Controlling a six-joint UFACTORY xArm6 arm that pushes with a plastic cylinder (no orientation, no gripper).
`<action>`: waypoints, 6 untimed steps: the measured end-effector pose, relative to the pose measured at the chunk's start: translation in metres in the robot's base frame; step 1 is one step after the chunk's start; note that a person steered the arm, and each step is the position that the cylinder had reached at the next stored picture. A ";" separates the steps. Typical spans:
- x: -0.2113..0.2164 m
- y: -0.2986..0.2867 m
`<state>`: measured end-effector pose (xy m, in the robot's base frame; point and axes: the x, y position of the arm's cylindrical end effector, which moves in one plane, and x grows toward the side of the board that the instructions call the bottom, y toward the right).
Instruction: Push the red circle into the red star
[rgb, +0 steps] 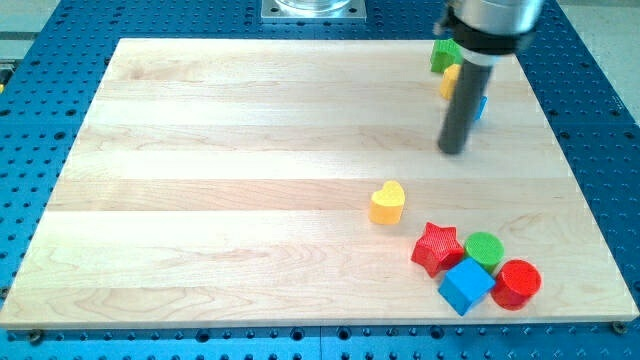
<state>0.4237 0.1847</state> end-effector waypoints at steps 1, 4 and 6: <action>-0.025 0.027; 0.089 0.076; 0.193 0.052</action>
